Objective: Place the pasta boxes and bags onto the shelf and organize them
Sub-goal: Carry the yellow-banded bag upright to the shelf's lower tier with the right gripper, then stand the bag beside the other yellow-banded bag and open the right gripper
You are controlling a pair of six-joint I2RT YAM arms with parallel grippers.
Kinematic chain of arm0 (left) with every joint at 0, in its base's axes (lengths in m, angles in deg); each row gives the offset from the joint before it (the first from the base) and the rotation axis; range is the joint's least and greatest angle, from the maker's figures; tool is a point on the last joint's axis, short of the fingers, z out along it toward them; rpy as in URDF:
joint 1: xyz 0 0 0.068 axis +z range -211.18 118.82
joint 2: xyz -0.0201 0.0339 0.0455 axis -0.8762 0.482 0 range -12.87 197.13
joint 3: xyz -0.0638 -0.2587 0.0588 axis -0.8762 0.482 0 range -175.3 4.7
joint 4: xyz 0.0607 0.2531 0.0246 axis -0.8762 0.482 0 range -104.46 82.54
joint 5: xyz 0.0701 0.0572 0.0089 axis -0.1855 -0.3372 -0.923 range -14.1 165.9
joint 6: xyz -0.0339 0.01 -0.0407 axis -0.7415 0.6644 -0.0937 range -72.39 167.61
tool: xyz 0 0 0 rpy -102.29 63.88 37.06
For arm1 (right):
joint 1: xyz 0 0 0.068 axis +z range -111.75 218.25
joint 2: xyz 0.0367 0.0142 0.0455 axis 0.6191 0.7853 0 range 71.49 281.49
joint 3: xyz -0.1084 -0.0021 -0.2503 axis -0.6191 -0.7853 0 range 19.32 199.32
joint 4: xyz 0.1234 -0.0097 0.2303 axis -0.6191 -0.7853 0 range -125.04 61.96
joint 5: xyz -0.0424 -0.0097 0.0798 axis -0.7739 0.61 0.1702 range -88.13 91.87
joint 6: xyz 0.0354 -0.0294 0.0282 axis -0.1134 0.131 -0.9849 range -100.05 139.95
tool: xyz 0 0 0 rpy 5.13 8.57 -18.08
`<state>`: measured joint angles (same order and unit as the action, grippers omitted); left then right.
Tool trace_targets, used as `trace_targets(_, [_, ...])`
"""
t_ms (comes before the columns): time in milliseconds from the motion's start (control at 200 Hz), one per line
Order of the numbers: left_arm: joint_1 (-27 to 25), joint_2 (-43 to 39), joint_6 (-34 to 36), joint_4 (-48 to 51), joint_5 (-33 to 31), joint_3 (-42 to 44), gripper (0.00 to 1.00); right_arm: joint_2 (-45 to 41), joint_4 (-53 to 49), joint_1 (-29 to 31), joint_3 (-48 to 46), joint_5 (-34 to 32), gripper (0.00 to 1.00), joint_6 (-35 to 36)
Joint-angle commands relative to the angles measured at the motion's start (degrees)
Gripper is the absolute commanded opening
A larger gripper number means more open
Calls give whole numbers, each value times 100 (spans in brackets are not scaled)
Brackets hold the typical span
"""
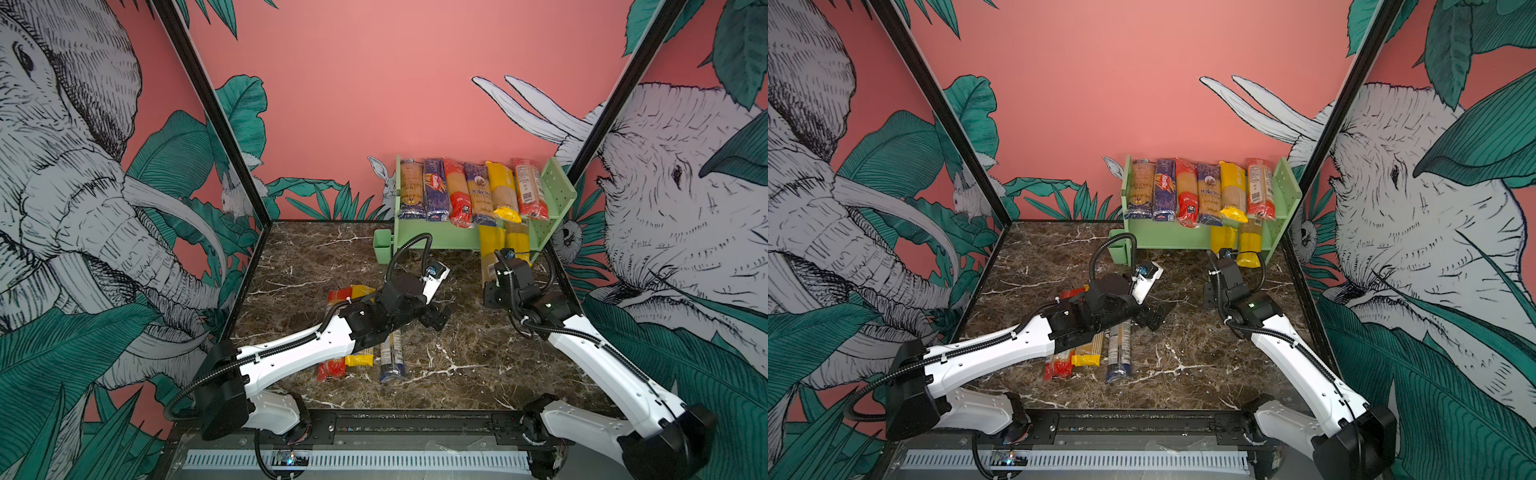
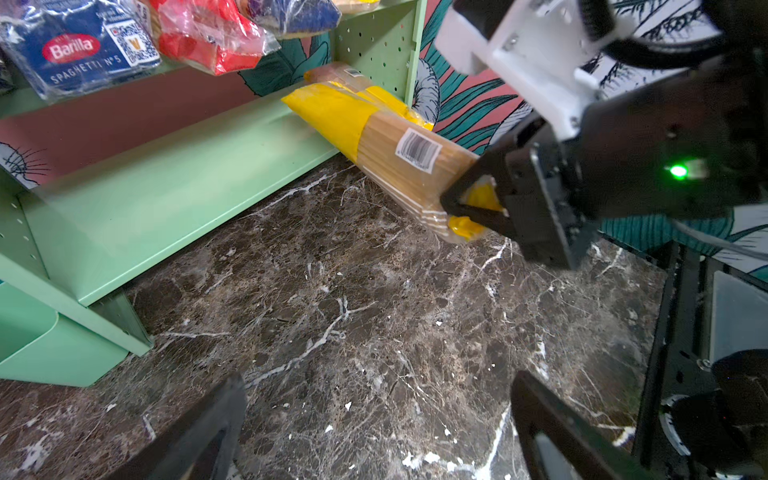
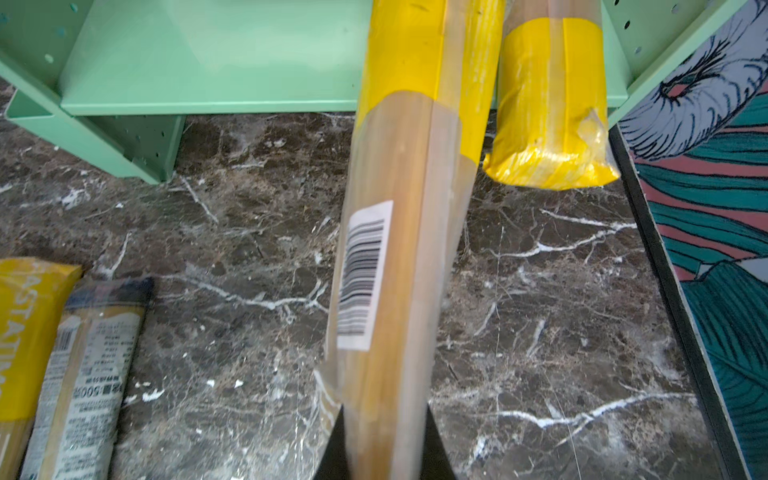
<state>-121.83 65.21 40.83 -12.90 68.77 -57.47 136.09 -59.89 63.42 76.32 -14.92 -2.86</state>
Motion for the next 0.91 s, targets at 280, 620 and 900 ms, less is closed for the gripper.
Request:
trace_targets(280, [96,-75,160,-208,190,-284,99,923,2747,-987,342,472,0,814])
trace_targets(620, [130,64,219,-231,306,-462,99,1736,3031,-1327,927,830,0,1111])
trace_targets(900, [140,20,103,-218,309,-490,99,2149,3112,-1591,1186,908,0,1248])
